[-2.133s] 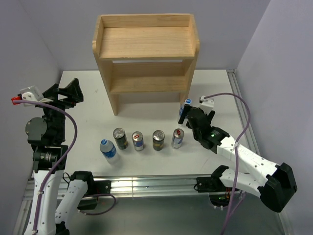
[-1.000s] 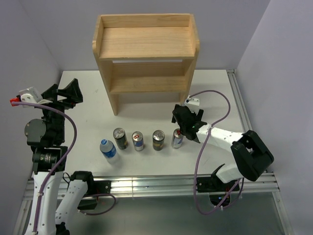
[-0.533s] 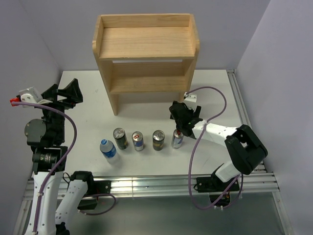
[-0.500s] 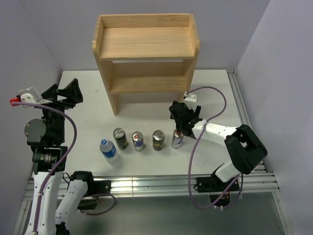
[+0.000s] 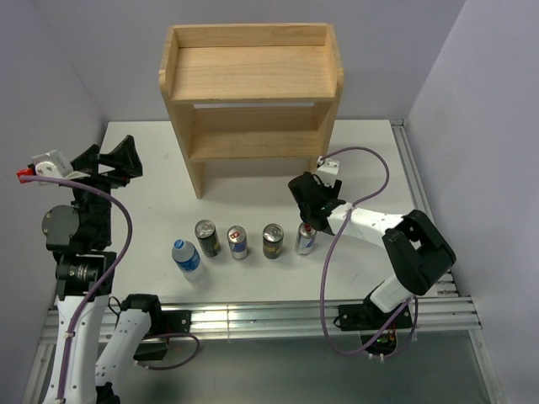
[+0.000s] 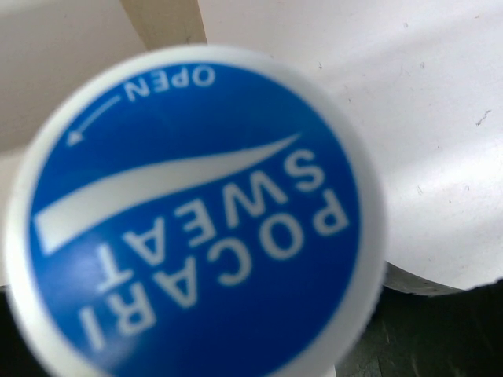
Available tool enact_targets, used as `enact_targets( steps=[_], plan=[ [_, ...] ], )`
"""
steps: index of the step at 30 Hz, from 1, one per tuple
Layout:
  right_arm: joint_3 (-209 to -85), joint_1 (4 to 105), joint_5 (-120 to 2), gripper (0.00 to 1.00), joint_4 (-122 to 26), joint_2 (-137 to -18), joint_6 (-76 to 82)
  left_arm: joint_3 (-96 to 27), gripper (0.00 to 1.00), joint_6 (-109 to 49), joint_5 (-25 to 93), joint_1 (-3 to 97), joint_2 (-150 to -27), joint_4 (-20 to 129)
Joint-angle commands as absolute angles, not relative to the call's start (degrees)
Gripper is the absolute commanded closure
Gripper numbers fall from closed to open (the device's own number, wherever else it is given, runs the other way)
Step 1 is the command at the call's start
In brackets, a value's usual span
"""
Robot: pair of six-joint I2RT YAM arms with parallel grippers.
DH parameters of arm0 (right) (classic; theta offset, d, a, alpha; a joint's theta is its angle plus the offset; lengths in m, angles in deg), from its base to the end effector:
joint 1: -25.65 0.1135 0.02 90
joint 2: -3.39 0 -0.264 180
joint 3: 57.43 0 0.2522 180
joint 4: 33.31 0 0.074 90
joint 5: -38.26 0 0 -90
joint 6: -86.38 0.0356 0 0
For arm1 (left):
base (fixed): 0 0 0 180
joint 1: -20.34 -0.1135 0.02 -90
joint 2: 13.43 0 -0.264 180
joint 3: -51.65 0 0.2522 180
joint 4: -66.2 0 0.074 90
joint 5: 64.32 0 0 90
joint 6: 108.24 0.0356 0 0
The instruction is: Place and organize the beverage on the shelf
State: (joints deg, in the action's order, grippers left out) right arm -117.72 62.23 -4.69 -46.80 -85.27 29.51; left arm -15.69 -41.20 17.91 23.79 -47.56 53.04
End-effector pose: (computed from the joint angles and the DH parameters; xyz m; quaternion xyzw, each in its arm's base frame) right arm 0.2636 0.1632 0.1920 0.1375 0.8417 -0.0853 0.5151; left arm 0.1152 -0.0021 0.4372 -0.1516 0.5542 -0.1489 0.8048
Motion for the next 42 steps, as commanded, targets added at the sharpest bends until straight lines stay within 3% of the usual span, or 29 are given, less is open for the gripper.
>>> enact_targets(
  steps=[1, 2, 8, 24, 33, 42],
  plan=[
    [-119.4, 62.0, -1.2, 0.86, -46.6, -85.1, 31.0, -15.2, 0.02, -39.6, 17.9, 23.4, -46.7, 54.0],
    [-119.4, 61.9, -1.1, 0.95, -46.6, -84.9, 31.4, -15.2, 0.02, -39.6, 17.8, 23.5, -46.7, 54.0],
    [-118.9, 62.4, -0.2, 1.00, -49.8, -82.2, 31.9, -15.0, 0.02, -39.4, 17.5, 23.5, -46.4, 54.0],
    [-121.2, 66.1, 3.5, 1.00, -63.1, -62.4, 30.2, -14.7, 0.02, -39.2, 17.0, 23.4, -46.9, 54.2],
    [-132.4, 71.4, 3.1, 1.00, -69.6, -50.8, 24.7, -14.6, 0.02, -39.1, 16.7, 23.4, -47.4, 54.3],
    [-154.1, 76.5, -1.9, 1.00, -73.0, -52.0, 13.0, -14.5, 0.02, -38.7, 16.4, 23.4, -48.1, 54.3]
  ],
)
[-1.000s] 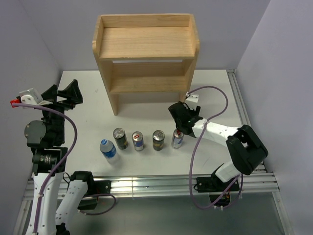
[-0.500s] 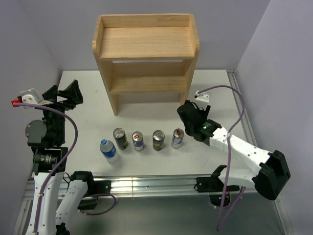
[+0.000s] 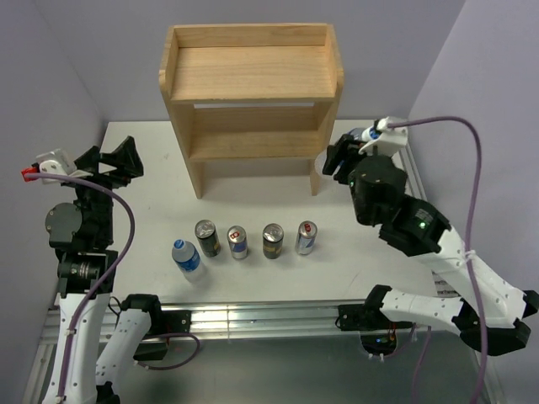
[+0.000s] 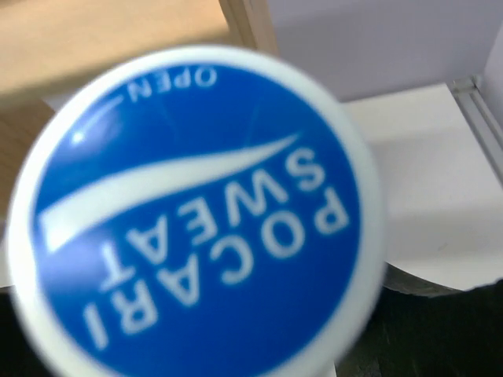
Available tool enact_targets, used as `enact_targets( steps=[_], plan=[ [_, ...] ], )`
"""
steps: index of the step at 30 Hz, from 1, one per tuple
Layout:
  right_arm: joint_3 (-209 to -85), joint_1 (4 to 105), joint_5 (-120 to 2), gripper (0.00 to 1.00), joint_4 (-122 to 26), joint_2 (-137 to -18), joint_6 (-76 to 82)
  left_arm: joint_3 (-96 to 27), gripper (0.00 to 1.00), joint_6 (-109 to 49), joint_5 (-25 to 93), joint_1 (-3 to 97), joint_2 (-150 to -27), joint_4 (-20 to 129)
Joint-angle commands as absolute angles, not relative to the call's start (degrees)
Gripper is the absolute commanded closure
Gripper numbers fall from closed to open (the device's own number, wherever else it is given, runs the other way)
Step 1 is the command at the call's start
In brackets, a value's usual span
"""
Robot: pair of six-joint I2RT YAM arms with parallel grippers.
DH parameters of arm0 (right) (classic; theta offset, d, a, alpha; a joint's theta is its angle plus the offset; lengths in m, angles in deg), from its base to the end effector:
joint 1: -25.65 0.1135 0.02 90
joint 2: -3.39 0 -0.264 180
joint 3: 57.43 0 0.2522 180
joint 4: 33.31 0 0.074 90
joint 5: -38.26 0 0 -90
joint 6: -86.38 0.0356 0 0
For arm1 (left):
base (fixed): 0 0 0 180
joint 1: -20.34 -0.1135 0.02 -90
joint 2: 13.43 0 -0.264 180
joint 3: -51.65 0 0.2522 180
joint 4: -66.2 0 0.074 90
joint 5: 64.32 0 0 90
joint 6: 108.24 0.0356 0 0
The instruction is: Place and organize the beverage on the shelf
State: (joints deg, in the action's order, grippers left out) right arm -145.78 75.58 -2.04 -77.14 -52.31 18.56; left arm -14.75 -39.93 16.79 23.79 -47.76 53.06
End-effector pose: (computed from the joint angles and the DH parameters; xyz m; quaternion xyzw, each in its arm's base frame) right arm 0.1359 0.1193 0.4488 0.0909 0.7446 0.0766 0.6568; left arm 0.1191 -0.0017 0.4317 -0.1541 0.5621 -0.1326 0.8017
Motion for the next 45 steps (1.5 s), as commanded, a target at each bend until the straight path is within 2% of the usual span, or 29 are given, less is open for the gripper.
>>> enact_targets(
  steps=[1, 10, 18, 28, 45],
  plan=[
    [-158.5, 76.7, -2.8, 1.00, -73.4, -52.8, 11.4, -14.5, 0.02, -38.7, 16.2, 23.4, -48.1, 54.4],
    [-187.3, 77.0, -7.5, 1.00, -80.0, -69.3, 3.0, -14.3, 0.02, -38.8, 16.5, 22.9, -48.8, 54.5],
    [-207.3, 76.9, -5.9, 1.00, -79.7, -82.8, -6.1, -14.3, 0.02, -38.8, 17.0, 22.7, -48.5, 54.5],
    [-209.5, 75.9, 0.4, 1.00, -68.1, -89.2, -18.9, -14.1, 0.02, -38.5, 16.5, 22.7, -48.1, 54.5],
    [-214.0, 65.6, -8.6, 1.00, -70.8, -94.8, -10.9, -14.2, 0.02, -38.2, 16.4, 22.7, -47.9, 54.6]
  ],
)
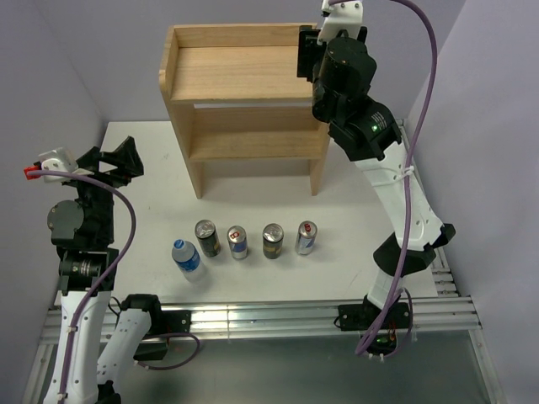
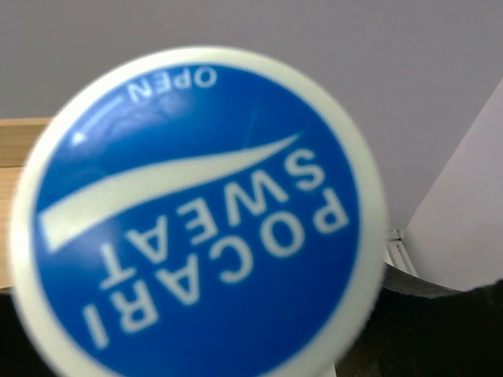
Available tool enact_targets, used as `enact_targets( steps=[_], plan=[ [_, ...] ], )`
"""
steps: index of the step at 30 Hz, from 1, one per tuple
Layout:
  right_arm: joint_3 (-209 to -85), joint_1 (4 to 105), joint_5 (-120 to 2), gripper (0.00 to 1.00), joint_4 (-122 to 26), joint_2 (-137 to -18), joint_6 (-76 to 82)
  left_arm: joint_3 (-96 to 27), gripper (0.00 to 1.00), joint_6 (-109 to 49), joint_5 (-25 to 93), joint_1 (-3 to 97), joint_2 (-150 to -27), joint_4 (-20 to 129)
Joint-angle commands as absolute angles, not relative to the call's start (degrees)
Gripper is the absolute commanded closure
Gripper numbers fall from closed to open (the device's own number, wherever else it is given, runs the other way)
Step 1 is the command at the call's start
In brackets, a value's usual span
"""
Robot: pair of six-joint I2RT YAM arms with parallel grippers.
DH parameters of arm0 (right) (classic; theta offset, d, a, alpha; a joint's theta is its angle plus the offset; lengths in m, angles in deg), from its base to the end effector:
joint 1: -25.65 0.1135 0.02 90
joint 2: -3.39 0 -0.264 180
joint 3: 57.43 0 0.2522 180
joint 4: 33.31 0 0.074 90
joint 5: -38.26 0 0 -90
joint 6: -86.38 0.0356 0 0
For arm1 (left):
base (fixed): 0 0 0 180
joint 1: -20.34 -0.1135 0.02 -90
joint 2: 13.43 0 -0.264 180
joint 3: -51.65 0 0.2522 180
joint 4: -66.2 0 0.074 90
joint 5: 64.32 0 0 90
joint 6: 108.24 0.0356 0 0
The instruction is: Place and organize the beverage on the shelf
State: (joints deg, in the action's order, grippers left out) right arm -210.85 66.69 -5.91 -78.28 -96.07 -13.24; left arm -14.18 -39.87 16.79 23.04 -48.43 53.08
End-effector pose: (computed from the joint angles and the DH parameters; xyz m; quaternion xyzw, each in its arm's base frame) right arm 0.2501 0.1839 0.5933 0.0116 0.6674 -0.0538 0.7427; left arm 0.1244 -0.0004 0.4274 -0.1584 0.5698 -0.1250 0.7967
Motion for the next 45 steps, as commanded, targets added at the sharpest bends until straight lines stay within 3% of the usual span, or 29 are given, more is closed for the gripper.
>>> enact_targets(
  steps=[1, 15, 27, 45],
  plan=[
    [-213.3, 65.6, -9.0, 1.00, -70.8, -94.6, -10.4, -14.3, 0.02, -38.2, 16.4, 22.6, -48.0, 54.5],
    [-211.1, 61.0, -17.5, 1.00, -76.4, -96.4, 1.9, -14.3, 0.02, -38.1, 16.4, 21.9, -48.0, 54.5],
    [-211.5, 58.5, -19.6, 1.00, -78.2, -98.4, 3.6, -14.3, 0.02, -38.8, 17.5, 20.5, -48.1, 54.6],
    [-208.0, 61.2, -19.0, 1.00, -78.5, -88.7, 3.0, -14.1, 0.02, -39.2, 18.1, 18.6, -48.2, 55.0]
  ],
)
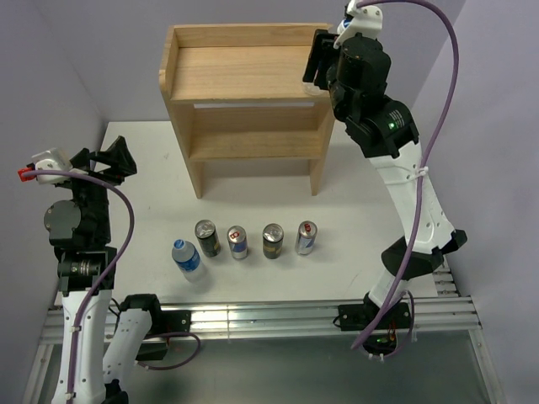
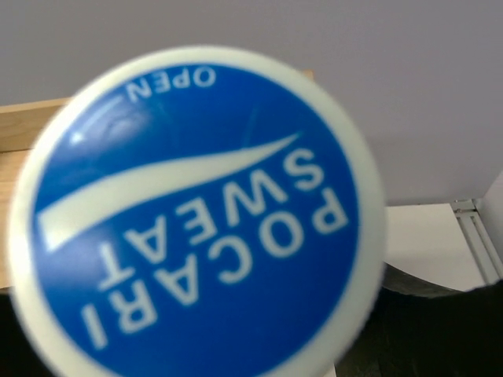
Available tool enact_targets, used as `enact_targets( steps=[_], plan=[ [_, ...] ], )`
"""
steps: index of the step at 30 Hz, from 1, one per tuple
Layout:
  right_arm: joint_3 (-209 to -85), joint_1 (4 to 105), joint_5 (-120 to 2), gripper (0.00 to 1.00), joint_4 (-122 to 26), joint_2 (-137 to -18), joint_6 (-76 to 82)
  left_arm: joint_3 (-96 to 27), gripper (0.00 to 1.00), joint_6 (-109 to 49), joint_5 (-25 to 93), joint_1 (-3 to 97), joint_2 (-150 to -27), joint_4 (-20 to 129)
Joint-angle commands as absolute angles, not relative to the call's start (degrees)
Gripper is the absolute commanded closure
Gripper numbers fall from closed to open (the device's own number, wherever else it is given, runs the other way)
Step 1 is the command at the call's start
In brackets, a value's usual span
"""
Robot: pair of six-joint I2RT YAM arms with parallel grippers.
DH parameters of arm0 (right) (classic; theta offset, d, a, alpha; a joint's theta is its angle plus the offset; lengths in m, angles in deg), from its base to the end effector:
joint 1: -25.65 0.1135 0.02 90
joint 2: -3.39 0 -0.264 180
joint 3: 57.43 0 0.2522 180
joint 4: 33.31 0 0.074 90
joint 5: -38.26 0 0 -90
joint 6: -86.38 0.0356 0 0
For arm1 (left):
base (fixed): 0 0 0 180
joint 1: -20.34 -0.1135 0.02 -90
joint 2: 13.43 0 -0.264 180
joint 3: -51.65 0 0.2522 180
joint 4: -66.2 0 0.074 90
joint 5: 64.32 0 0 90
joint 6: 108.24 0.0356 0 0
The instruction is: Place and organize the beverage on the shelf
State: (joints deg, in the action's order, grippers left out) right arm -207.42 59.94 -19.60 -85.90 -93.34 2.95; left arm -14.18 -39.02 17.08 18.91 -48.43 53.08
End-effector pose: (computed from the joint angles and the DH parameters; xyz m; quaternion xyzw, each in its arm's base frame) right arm 0.2634 0.1567 0.5790 0.0293 0.7030 0.0562 0.7084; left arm 0.1242 0.0084 0.4274 -0.1727 0.5655 -0.0917 0.8012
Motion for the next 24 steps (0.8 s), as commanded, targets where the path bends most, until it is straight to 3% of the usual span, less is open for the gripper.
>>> enact_targets(
  steps=[1, 24],
  plan=[
    [-207.8, 61.4, -19.0, 1.00, -78.3, -88.4, 2.9, -14.1, 0.02, -39.2, 18.1, 18.6, -48.3, 55.0],
    [-205.3, 63.5, -16.3, 1.00, -78.3, -90.5, 2.4, -14.1, 0.02, -39.2, 17.8, 18.6, -47.9, 54.9]
  ],
)
